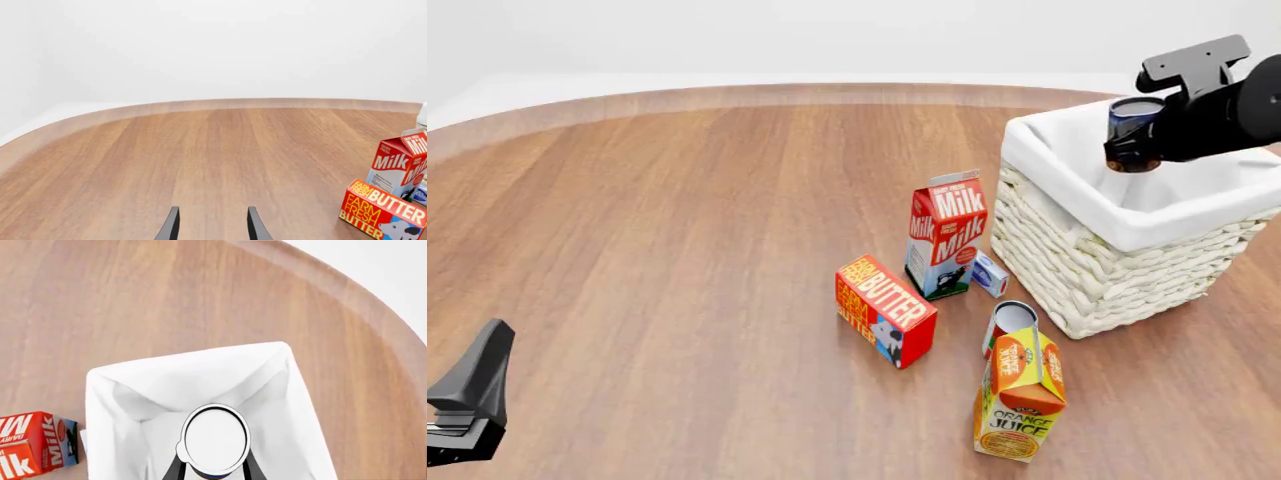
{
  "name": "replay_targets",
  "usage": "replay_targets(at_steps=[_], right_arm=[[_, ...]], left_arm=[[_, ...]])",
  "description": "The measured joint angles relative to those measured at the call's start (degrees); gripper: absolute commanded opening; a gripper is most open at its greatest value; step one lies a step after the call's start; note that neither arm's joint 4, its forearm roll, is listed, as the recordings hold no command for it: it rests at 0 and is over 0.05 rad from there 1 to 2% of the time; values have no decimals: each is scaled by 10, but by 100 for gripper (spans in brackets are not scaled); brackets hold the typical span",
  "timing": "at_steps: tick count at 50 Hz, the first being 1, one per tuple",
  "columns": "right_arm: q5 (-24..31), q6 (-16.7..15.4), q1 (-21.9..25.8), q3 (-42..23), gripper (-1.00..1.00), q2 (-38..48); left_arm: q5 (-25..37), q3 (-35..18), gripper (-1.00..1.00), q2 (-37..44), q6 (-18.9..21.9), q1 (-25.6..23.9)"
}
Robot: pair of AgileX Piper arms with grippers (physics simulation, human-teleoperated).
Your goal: Pick up the alphabet soup, and put it in the basket.
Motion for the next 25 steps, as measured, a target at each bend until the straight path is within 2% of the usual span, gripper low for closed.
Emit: replay_targets(at_steps=[25], right_arm=[[11, -17, -10, -2, -100, 33]], left_arm=[[0, 0, 100, 0, 0, 0]])
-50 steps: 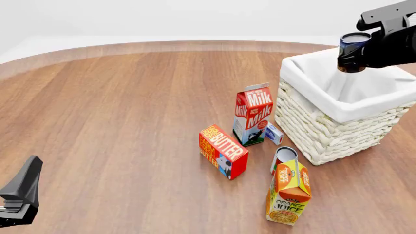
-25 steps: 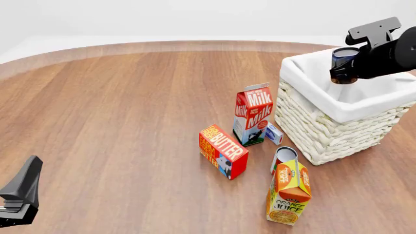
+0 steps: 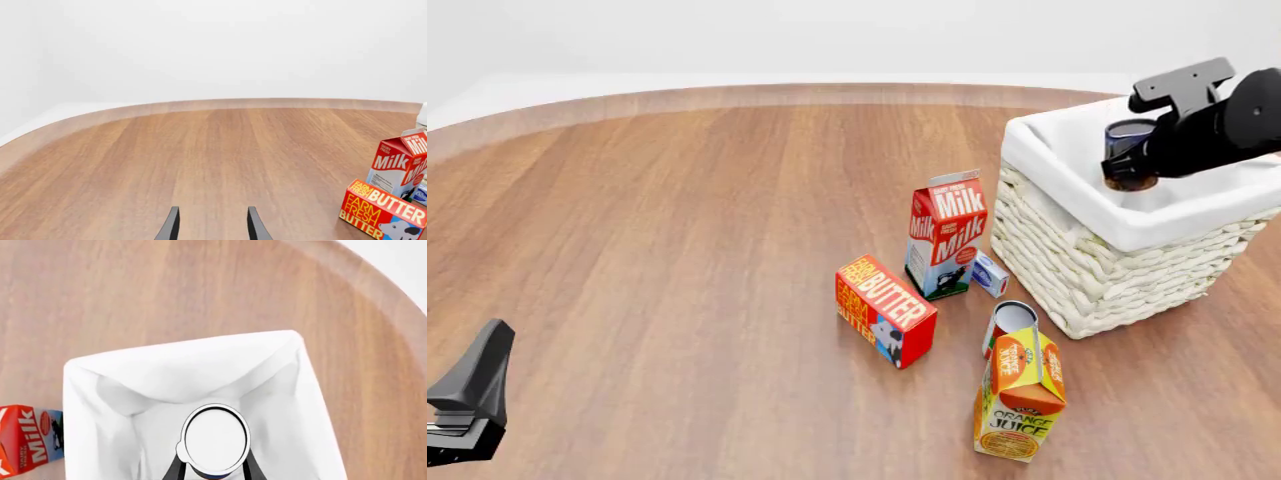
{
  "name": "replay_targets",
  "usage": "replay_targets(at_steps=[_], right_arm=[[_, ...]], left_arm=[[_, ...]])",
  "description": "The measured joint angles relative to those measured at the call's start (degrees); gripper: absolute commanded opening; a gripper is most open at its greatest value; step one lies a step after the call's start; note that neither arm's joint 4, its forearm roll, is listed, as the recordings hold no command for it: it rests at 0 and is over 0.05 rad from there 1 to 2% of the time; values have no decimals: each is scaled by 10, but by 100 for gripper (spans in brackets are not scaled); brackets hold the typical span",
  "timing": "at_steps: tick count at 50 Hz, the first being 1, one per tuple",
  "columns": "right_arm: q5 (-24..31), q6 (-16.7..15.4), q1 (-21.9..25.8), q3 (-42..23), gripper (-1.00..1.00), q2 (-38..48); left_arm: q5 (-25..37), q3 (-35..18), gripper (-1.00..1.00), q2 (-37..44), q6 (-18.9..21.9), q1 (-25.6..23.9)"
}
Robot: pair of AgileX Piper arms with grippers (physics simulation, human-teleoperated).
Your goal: Pick up the alphabet soup, and put it in the basket.
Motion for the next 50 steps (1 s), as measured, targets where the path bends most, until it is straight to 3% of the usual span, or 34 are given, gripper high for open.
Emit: replay_targets(at_steps=[50], right_arm=[[-15, -19, -8, 14, -100, 46]], left_arm=[[0, 0, 100, 0, 0, 0]])
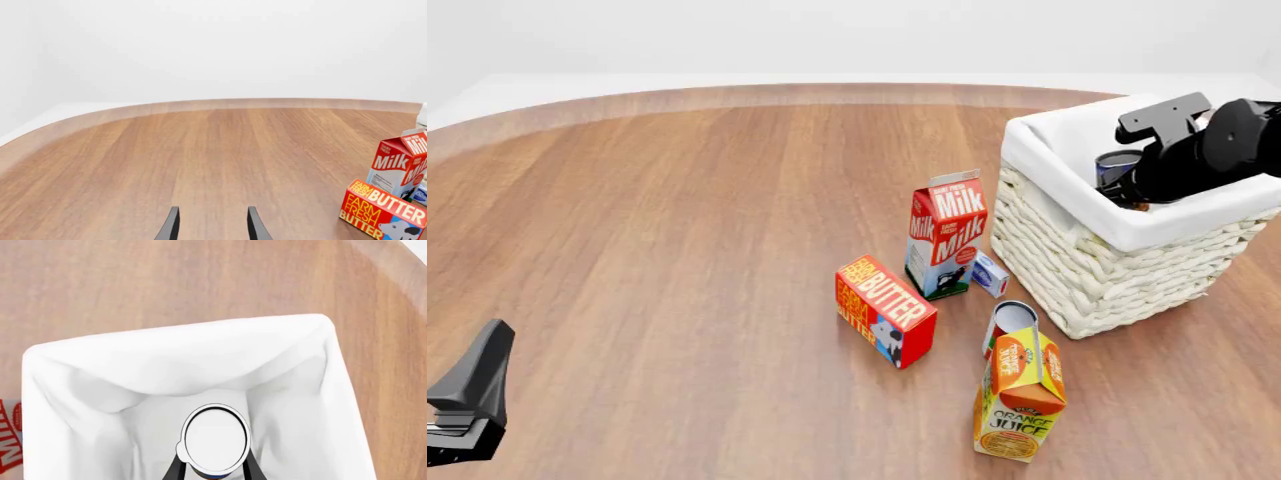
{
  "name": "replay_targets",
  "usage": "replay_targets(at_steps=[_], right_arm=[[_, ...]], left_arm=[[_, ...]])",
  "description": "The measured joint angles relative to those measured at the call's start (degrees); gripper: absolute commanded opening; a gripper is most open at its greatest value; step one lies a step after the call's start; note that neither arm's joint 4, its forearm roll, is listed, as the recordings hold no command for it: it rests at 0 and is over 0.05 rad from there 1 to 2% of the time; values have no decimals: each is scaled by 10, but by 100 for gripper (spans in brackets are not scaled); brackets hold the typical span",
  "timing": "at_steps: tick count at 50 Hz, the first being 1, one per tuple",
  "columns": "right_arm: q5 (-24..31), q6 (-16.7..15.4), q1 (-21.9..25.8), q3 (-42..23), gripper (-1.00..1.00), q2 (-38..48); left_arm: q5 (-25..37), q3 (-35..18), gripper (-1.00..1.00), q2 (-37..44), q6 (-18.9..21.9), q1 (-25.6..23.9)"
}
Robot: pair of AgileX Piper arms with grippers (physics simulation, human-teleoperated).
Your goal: Pick up the alphabet soup, and put it in the basket.
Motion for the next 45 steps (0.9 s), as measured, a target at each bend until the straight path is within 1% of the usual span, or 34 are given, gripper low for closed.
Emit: replay_targets(at_steps=[1, 2, 12, 30, 45], right_arm=[[0, 0, 0, -1, -100, 1], [0, 0, -1, -1, 100, 1], [-2, 11, -5, -10, 100, 1], [-4, 22, -4, -11, 100, -3], [-22, 30, -3, 2, 100, -35]], left_arm=[[0, 0, 100, 0, 0, 0], [0, 0, 100, 0, 0, 0], [0, 0, 100, 0, 0, 0], [0, 0, 100, 0, 0, 0], [0, 0, 100, 0, 0, 0]])
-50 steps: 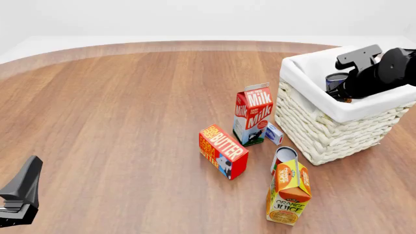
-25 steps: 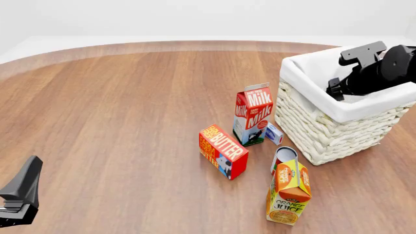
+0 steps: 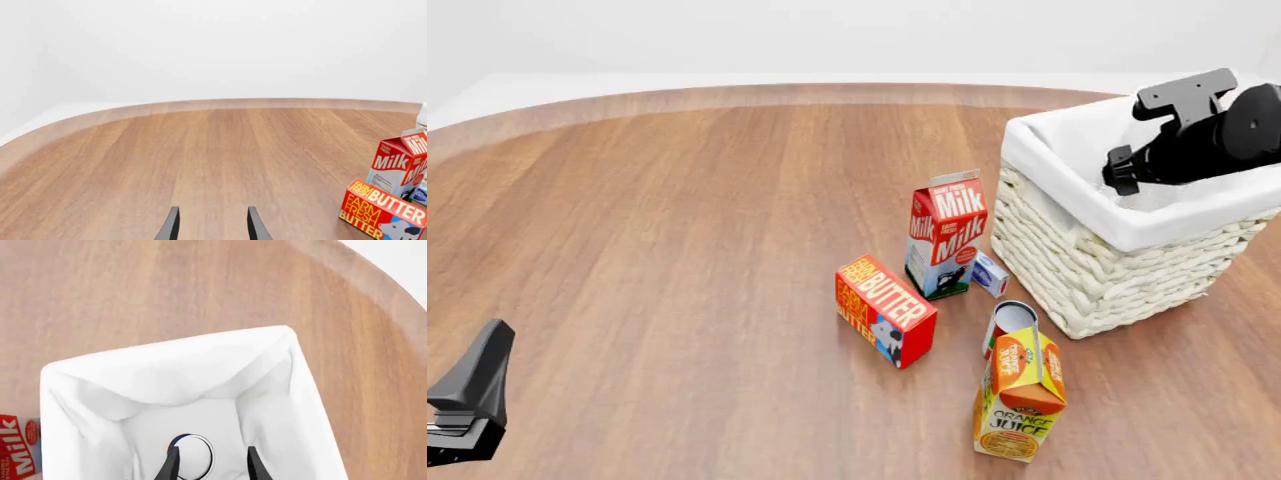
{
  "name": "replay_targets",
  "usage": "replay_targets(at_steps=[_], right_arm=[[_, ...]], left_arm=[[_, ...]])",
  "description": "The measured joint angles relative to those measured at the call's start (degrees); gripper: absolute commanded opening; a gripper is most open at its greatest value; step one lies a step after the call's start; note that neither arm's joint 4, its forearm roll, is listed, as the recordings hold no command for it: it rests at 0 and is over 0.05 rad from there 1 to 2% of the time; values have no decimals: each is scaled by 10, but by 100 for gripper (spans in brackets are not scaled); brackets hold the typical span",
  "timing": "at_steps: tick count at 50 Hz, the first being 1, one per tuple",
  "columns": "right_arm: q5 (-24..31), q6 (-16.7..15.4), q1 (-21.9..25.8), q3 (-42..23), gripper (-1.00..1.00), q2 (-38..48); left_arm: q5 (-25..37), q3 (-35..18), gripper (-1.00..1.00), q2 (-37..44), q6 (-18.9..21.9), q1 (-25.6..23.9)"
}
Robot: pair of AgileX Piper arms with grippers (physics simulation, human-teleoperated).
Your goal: Pick up the alphabet soup, and put it in the basket.
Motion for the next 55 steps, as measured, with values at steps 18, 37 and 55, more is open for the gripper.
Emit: replay_targets(at_steps=[18, 37, 55], right_arm=[[-27, 8, 1, 37, 100, -70], [-55, 12, 16, 90, 100, -142], [-79, 12, 16, 145, 100, -215]], left_arm=[[0, 0, 100, 0, 0, 0], [0, 0, 100, 0, 0, 0], [0, 0, 100, 0, 0, 0]])
